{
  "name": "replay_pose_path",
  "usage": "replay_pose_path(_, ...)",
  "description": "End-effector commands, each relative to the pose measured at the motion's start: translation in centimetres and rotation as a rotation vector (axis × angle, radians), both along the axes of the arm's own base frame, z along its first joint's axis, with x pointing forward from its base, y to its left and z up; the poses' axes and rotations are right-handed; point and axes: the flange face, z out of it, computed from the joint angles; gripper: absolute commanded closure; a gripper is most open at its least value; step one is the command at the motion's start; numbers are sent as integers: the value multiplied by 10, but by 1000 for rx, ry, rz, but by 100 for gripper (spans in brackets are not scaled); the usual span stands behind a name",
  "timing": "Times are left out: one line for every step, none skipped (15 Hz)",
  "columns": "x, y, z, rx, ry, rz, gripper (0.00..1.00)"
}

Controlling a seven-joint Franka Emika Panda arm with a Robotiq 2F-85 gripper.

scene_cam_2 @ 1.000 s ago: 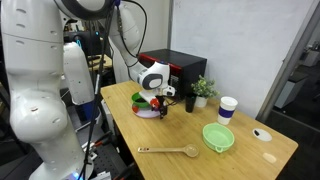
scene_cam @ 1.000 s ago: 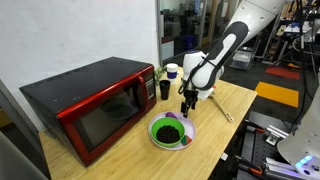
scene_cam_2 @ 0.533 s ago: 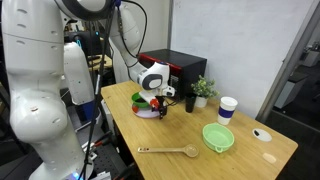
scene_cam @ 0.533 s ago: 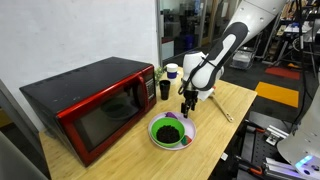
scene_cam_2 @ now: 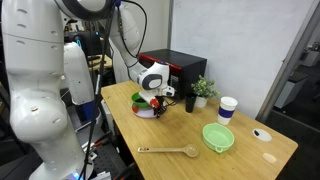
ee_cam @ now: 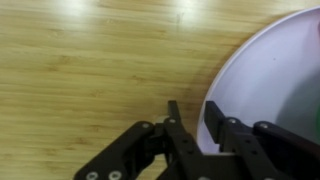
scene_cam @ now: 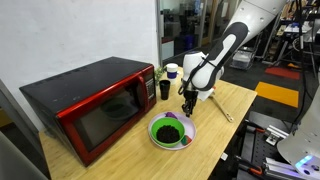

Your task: Move the green bowl and the white plate to the right on the table, then open the microwave door

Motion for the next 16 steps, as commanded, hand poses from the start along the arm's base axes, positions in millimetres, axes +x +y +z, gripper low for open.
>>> replay_pose_path(-2, 1, -3, 6, -9, -17, 98)
replay_pose_path(-3, 0, -3, 7, -12, -17, 99)
replay_pose_path(-3, 0, -3, 7, -12, -17, 100)
replay_pose_path(-4, 0, -3, 6, -12, -17, 100)
replay_pose_path(-5, 0, -3, 6, -11, -17, 100)
replay_pose_path(-5, 0, -3, 7, -10, -17, 100)
replay_pose_path(-5, 1, 0, 10, -10, -15, 100)
replay_pose_path(-4, 2, 1, 12, -15, -15, 74)
replay_pose_path(-3, 3, 2, 14, -18, -15, 72)
replay_pose_path(-2, 5, 3, 17, -21, -15, 67)
replay_pose_path(-1, 7, 3, 20, -23, -16, 59)
replay_pose_path(0, 9, 4, 24, -26, -17, 53)
replay_pose_path(0, 12, 4, 28, -29, -17, 45)
replay_pose_path(0, 15, 4, 31, -32, -18, 38)
replay_pose_path(0, 18, 2, 36, -33, -21, 31)
replay_pose_path(0, 21, 0, 41, -32, -22, 25)
